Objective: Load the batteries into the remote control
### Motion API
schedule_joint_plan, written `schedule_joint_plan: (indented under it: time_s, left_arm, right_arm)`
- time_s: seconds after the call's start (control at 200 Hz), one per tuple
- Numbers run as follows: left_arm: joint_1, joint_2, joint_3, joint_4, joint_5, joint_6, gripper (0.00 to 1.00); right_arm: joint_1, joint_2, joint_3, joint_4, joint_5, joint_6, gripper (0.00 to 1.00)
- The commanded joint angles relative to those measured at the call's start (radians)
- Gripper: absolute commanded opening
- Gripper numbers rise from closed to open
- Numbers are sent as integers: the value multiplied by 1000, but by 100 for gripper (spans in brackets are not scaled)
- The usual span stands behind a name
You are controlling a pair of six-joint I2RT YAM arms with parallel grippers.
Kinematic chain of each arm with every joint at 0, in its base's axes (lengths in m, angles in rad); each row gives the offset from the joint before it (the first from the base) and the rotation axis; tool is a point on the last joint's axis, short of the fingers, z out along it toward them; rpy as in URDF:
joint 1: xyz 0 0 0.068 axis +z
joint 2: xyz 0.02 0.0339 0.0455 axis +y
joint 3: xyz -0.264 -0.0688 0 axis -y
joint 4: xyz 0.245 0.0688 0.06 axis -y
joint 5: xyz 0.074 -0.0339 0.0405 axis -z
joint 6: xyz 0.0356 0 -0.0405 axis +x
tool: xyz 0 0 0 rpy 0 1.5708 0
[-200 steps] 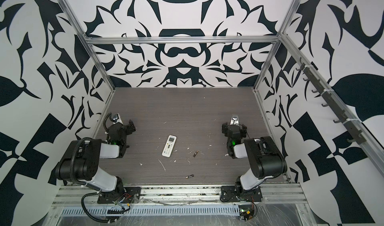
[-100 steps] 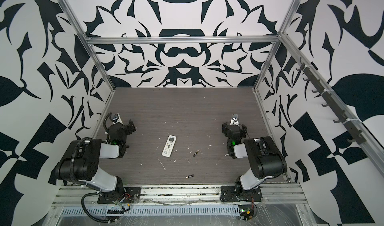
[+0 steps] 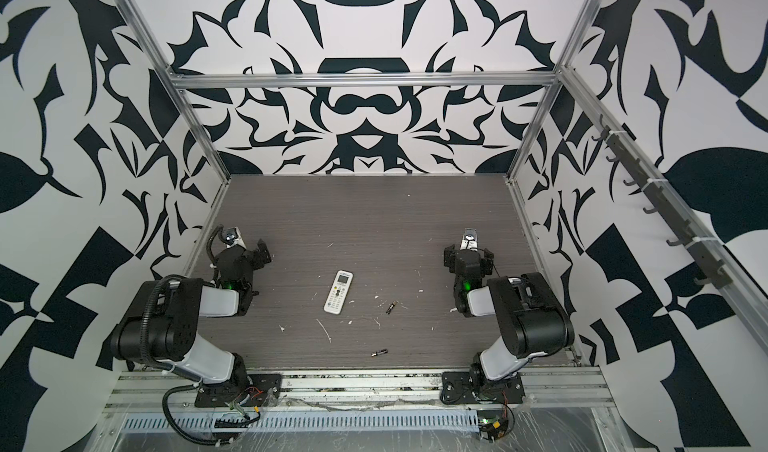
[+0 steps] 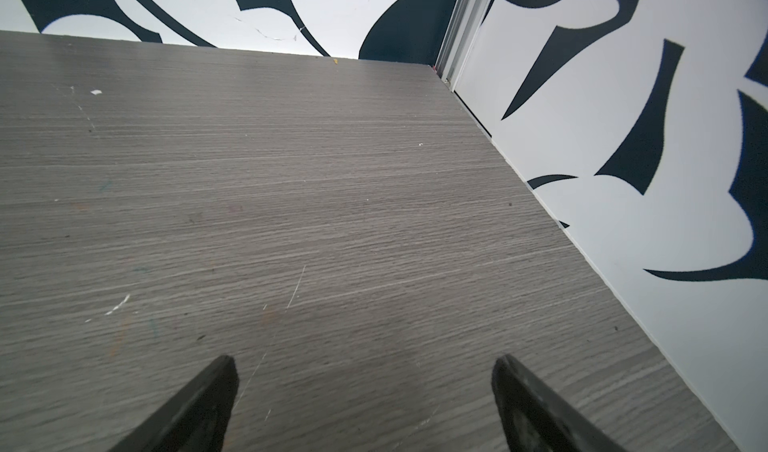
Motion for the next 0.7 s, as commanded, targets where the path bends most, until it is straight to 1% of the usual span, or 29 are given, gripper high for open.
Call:
schedule_joint_plan:
  time_s: [0.0, 0.08, 0.105, 0.14, 0.185, 0.225, 0.25, 0.27, 0.29, 0.31, 0.39, 0.425, 0.46, 0.49, 0.515, 0.555, 0.59, 0.615, 0.625, 0.66, 0.68, 0.685, 0.695]
  left_arm:
    - [3, 4, 15, 18, 7, -7, 99]
    - [1, 1, 11, 22, 6, -8, 99]
    - [1, 0, 7, 29, 2, -8, 99]
    - [-17, -11, 7, 31, -51, -4, 99]
    - [-35, -42, 7, -16, -64, 11, 99]
    - [-41, -56, -1, -6, -56, 16, 99]
    - [-60, -63, -5, 24, -98, 39, 99]
    - [-93, -79, 4, 5, -160, 69, 99]
    - [-128, -103, 20, -49, -222, 93, 99]
    - [-156, -125, 49, -118, -249, 111, 99]
    - [-231, -205, 142, -341, -228, 128, 99]
    - [-263, -228, 181, -411, -242, 99, 99]
    - [-296, -252, 235, -507, -261, 41, 99]
    - [-319, -272, 294, -630, -260, -25, 99]
    - [-337, -281, 357, -771, -254, -87, 99]
    - [-354, -281, 458, -965, -223, -179, 99]
    - [-365, -271, 525, -1086, -172, -218, 99]
    - [-374, -263, 563, -1147, -118, -232, 99]
    - [-379, -259, 575, -1163, -99, -235, 99]
    - [-397, -248, 610, -1212, -21, -238, 99]
    - [-405, -237, 638, -1253, 13, -241, 99]
    - [-407, -232, 647, -1264, 24, -242, 99]
    - [-412, -225, 661, -1291, 40, -248, 99]
  right_arm:
    - [-2, -15, 14, 22, 1, 14, 99]
    - [-6, -19, 8, 26, 0, 16, 99]
    - [-6, -19, 6, 34, 16, 16, 100]
    - [-5, -29, -2, 44, 44, 24, 100]
    - [-7, -61, -16, 37, 17, 29, 99]
    - [-3, -95, -21, 35, 14, 11, 99]
    - [5, -135, -14, -17, 20, -3, 99]
    - [6, -173, -7, -72, 22, -1, 100]
    - [5, -211, 6, -131, 21, 5, 99]
    - [6, -249, 19, -185, 22, 6, 99]
    - [6, -372, 63, -337, -2, 36, 99]
    - [6, -417, 86, -409, -1, 75, 100]
    - [6, -456, 116, -494, 0, 110, 100]
    - [6, -486, 144, -569, -7, 134, 99]
    - [7, -509, 167, -628, -17, 150, 99]
    - [6, -542, 203, -716, -44, 177, 100]
    - [6, -567, 231, -783, -79, 197, 99]
    - [8, -576, 250, -827, -96, 209, 99]
    - [8, -582, 260, -860, -124, 216, 99]
    - [7, -590, 290, -918, -171, 222, 99]
    - [7, -593, 303, -946, -207, 222, 100]
    - [8, -595, 308, -958, -245, 219, 100]
    - [8, -594, 313, -963, -260, 218, 99]
